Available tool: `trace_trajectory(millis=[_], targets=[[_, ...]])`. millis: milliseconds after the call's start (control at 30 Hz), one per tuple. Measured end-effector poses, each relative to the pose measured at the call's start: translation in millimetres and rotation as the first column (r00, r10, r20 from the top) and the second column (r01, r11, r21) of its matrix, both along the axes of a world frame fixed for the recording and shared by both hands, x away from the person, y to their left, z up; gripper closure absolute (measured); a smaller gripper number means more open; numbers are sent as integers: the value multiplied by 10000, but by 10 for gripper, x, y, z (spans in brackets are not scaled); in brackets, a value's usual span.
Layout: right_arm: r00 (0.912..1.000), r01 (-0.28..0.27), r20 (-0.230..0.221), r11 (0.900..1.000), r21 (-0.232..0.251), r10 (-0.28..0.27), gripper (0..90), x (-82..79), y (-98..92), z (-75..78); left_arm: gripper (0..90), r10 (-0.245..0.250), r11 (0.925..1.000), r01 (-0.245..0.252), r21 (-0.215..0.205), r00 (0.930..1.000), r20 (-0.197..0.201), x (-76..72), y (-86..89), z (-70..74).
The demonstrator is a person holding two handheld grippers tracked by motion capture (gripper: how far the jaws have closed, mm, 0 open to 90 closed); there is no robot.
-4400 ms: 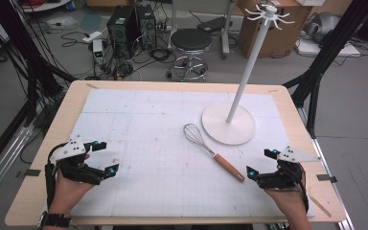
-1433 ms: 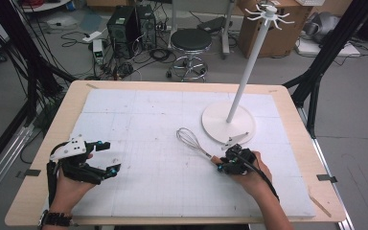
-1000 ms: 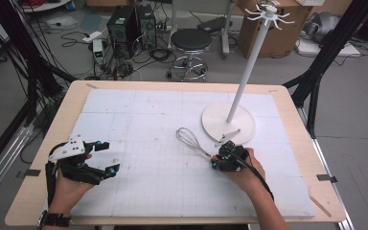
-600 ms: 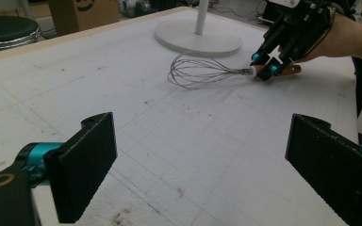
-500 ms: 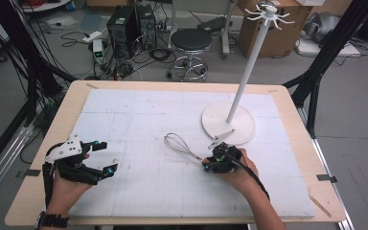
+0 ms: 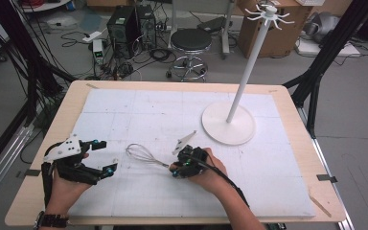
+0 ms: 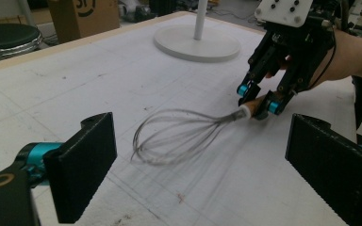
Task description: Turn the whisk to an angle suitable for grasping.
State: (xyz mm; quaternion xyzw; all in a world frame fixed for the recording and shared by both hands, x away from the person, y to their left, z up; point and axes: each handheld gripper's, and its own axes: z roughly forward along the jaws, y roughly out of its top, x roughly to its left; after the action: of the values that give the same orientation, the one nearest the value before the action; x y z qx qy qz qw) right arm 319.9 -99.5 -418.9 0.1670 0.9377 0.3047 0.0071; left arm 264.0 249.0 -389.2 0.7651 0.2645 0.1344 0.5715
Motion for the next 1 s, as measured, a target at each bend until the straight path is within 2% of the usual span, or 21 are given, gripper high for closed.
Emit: trace_trajectory(millis=[233, 400, 467, 533, 567, 633, 767, 867, 1000], targets=[[9969, -782, -87, 9969, 4, 782, 710, -34, 396, -59, 98, 88, 10000, -88, 4, 9999, 94, -21, 26, 23], [9928, -1185, 156, 9930, -6, 1185, 708, -40, 553, -99, 98, 137, 9999, -137, 28, 9999, 91, -29, 49, 25], [9939, -1100, 60, 9939, -1, 1100, 694, -45, 544, -99, 98, 138, 9999, -139, 59, 9999, 60, -30, 55, 16], [9950, -963, 256, 9953, -43, 964, 569, -56, 528, -86, 98, 136, 9999, -136, 47, 9999, 23, -29, 54, 10], [9959, -826, 375, 9966, -43, 827, 557, -65, 514, -78, 98, 141, 9999, -141, 37, 9999, 25, -29, 55, 7], [9968, -730, 334, 9973, -52, 732, 538, -84, 458, -55, 98, 163, 9998, -163, 62, 9999, 20, -29, 63, 5], [9971, -496, 565, 9987, -134, 503, 508, -154, 293, -8, 98, 210, 9998, -210, 29, 9998, -1, -29, 73, -1], [9962, -345, 798, 9994, -70, 349, 508, -234, 133, 18, 98, 170, 9998, -170, 52, 9999, -9, -28, 65, -2], [9949, -105, 1002, 9996, -246, 130, 515, -308, -70, 1, 98, 123, 9999, -123, 101, 9999, -33, -22, 38, -12]])
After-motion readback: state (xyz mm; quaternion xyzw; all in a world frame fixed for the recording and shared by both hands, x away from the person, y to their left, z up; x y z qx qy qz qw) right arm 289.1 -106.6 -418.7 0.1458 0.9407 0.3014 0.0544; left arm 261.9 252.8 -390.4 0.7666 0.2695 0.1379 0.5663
